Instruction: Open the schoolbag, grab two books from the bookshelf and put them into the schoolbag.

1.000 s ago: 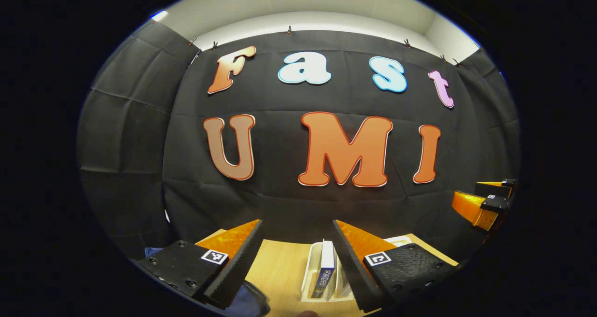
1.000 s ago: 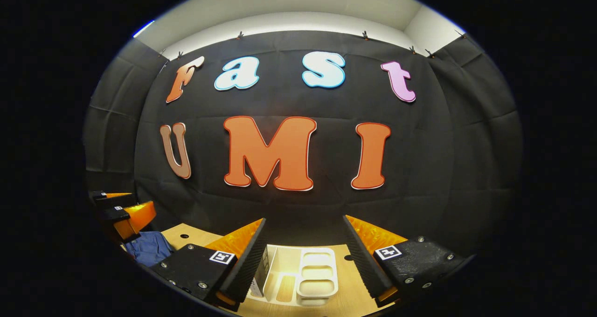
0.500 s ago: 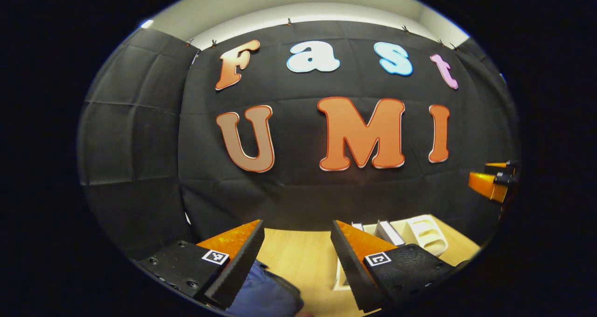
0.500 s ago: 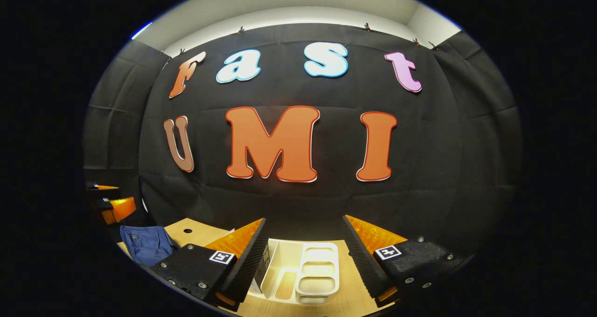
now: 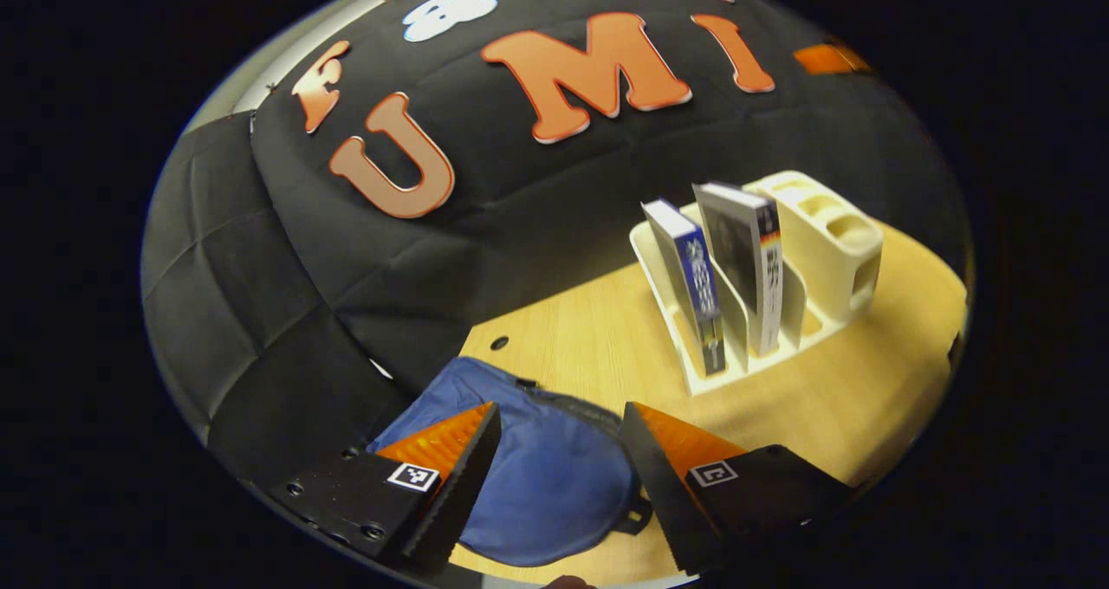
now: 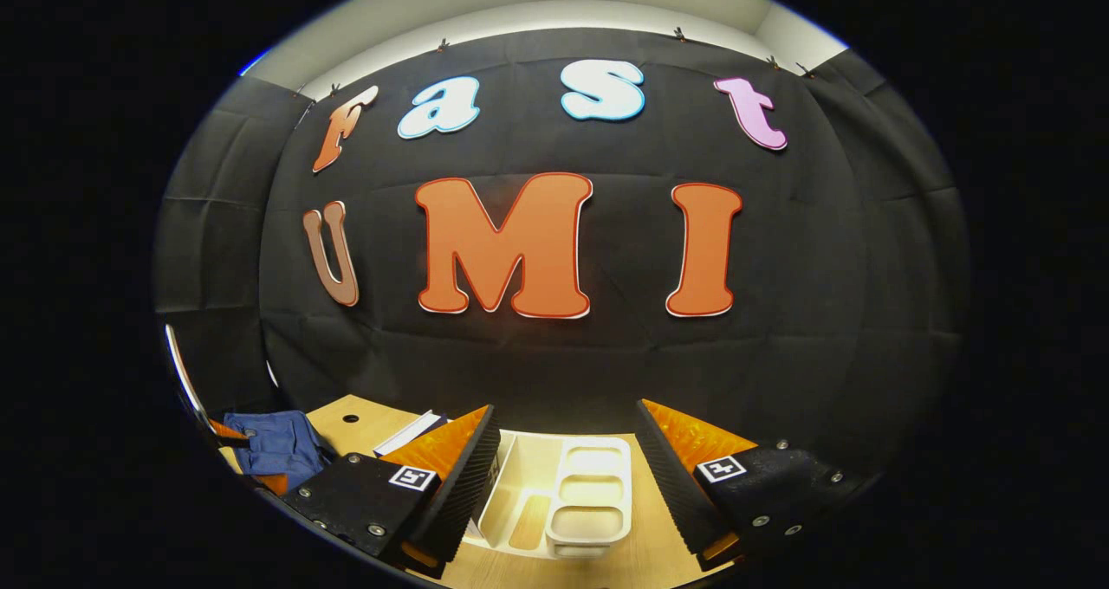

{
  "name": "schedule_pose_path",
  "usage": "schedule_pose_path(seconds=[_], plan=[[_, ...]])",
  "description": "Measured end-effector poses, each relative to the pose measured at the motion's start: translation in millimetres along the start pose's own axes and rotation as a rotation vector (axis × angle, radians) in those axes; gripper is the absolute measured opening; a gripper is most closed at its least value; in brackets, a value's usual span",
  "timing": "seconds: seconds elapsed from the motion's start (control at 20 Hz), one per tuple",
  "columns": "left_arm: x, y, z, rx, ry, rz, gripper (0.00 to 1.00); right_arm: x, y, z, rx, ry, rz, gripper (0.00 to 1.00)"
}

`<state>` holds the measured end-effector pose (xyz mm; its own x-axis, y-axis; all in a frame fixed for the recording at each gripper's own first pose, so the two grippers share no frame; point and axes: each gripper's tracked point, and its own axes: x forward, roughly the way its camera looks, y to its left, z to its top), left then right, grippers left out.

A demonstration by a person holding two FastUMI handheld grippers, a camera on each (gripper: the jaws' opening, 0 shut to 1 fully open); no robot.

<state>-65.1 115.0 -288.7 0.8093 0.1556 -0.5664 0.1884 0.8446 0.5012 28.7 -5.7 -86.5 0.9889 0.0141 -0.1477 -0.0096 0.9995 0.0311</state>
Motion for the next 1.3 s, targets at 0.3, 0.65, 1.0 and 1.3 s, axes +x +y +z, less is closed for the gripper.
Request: schedule_pose_path(seconds=[0.3,0.65,1.0,1.3], plan=[[26,-33,-66,0.187,0.126,0.01,0.9,0,-24,-11,-0.008,0.023,-0.06,0.93],[41,-46,-138,0.321,0.268,0.092,0.9,-5,-44,-23,-0.012,0.051,-0.11,0.94],[43,-47,-155,0.412,0.29,0.114,0.9,-5,-45,-25,-0.014,0.054,-0.122,0.93],[44,-37,-142,0.384,0.301,0.119,0.88,-4,-45,-27,-0.006,0.055,-0.124,0.94]])
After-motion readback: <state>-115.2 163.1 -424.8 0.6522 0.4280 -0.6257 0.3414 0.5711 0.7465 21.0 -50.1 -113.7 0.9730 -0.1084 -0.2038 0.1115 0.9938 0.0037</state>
